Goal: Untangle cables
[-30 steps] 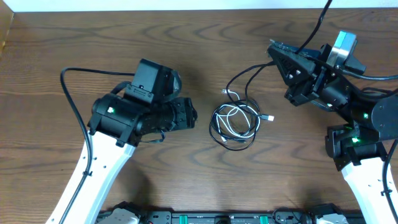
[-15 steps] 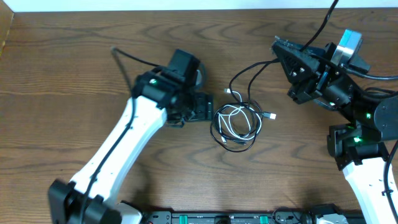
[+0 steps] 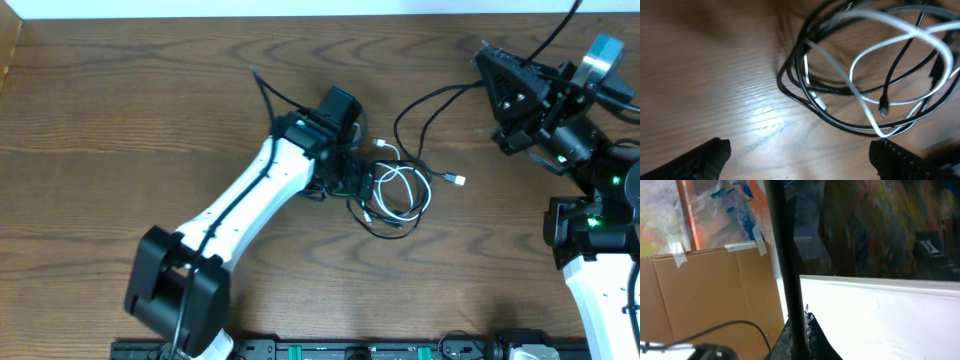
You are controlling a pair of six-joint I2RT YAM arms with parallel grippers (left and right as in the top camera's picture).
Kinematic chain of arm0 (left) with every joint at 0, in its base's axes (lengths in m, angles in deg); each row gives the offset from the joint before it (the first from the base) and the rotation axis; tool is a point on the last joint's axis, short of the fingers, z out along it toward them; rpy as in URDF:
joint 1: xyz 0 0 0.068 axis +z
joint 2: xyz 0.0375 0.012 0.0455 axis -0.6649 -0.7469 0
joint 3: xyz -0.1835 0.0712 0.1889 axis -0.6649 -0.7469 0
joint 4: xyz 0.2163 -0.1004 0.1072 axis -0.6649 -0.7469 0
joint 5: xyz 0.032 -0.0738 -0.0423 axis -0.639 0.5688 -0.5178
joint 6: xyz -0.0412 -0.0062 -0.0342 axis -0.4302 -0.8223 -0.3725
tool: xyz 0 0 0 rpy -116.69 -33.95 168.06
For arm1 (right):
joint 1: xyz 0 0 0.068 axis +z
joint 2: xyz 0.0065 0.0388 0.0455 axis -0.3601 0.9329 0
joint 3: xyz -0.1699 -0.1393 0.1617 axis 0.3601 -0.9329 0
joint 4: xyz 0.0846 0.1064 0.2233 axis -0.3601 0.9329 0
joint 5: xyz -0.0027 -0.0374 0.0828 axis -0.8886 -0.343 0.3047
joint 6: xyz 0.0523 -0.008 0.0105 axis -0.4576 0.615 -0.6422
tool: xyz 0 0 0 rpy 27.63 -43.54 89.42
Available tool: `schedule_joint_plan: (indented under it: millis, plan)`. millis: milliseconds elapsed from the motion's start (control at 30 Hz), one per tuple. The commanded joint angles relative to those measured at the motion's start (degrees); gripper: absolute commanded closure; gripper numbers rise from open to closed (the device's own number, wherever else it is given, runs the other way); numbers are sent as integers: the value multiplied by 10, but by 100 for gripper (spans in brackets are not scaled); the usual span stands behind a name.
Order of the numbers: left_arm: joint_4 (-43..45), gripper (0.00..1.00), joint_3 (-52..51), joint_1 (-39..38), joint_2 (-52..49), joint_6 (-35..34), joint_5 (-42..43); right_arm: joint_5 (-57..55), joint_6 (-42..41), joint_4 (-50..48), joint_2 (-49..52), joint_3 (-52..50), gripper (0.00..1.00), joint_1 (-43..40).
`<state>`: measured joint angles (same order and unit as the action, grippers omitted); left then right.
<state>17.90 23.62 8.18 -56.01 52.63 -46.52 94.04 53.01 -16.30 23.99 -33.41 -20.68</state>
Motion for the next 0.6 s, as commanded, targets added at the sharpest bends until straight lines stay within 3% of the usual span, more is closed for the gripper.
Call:
schedule_joint_plan:
  millis: [0, 333, 567]
  plan:
    - [13, 6, 1, -25, -22, 16, -2, -13, -20, -3, -6, 7, 99, -7]
    - [38, 6, 1, -56, -63, -9, -118, -13, -28, -3, -7, 7, 99, -8]
    - [71, 6, 1, -56, -96, -41, -126, -13, -33, -4, -7, 7, 99, -15]
